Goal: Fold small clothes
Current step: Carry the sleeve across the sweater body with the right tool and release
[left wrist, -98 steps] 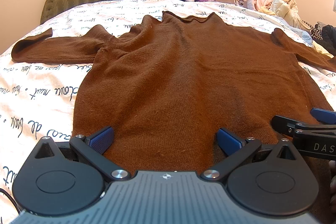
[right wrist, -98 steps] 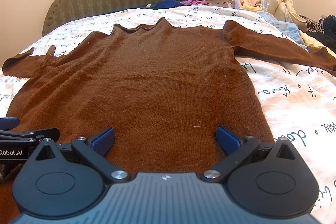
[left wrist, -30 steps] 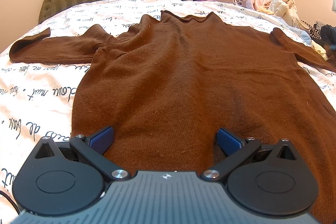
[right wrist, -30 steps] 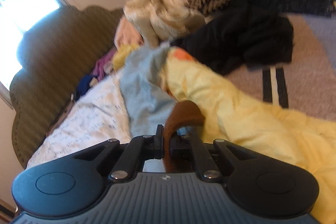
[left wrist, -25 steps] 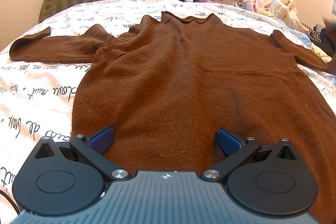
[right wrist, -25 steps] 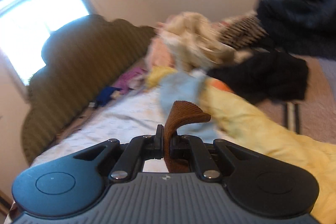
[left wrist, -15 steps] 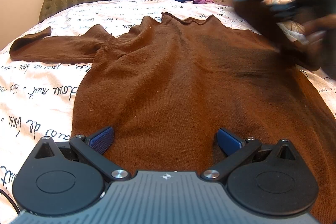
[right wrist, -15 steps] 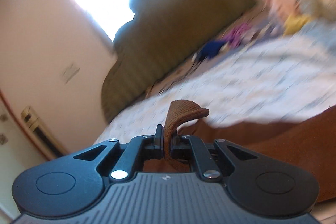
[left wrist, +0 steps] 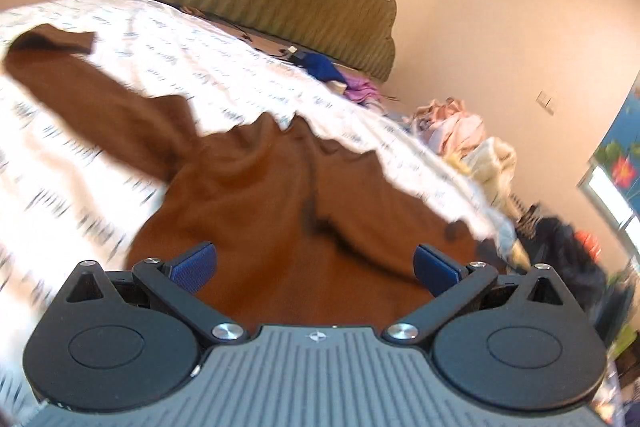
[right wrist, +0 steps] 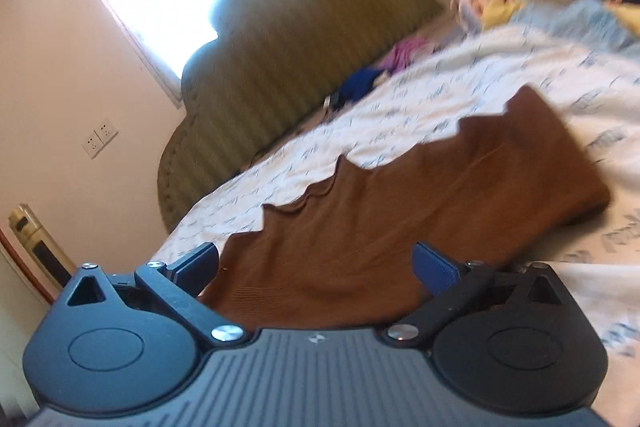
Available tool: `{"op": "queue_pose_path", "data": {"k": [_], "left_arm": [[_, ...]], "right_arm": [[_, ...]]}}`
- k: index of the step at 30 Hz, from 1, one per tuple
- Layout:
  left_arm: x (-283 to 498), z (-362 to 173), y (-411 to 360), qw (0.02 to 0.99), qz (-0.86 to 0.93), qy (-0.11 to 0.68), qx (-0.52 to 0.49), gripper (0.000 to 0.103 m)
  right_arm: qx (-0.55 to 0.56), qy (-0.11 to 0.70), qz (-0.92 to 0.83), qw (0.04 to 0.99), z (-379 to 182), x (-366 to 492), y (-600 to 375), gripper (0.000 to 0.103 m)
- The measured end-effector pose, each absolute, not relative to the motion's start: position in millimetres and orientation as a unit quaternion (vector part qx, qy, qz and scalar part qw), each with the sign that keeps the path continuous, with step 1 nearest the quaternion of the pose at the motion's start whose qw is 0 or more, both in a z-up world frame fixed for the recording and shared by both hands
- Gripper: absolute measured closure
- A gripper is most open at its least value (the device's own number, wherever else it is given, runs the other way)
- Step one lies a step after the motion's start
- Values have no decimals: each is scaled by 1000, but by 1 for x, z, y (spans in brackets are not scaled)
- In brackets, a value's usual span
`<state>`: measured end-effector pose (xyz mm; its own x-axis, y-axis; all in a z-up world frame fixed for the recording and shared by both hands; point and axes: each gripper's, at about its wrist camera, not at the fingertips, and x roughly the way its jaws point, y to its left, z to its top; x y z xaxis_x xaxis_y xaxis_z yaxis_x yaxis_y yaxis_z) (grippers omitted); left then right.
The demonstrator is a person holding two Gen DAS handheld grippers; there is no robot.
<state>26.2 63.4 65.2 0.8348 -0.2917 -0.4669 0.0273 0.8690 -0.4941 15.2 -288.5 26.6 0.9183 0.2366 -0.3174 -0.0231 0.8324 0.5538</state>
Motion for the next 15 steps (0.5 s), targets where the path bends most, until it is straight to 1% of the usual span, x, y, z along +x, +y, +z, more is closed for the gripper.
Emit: {"op": "queue_pose_path", "data": {"k": [3,4,6,7,8,9,10,11,12,13,14,15], "left_arm": [[76,69,57,902,-126,304,-279,2],[96,66,52,891,-145,320,-288,5],[132,55,40,867,-172,358,-301,15],[146,44,34,860,-166,377,-301,27],[161,35,27,855,-149,397,-299,35],[173,27,22,851,-136,412,-296,36],[183,21,17,851,-127,420,-289,40],[190,18,13,855,-114,421,-279,56],[195,17,9,862,-102,420,-267,66],[200,17,6,866,-93,420,-256,88],[203,19,6,867,-87,420,-252,99],[206,19,6,869,-83,417,-253,99]], "right_arm": [[277,199,82,936,17,10,-282,0],[275,208,92,934,12,14,-280,0],[264,224,94,933,5,20,-274,0],[261,230,95,933,4,22,-271,0],[258,228,101,933,5,20,-270,0],[259,225,107,933,4,17,-269,0],[262,226,110,932,3,16,-269,0],[266,226,111,930,2,16,-271,0],[274,226,113,928,0,15,-273,0],[282,225,114,926,-1,15,-275,0],[289,225,116,923,-2,16,-277,0],[297,225,117,921,-3,16,-279,0]]}}
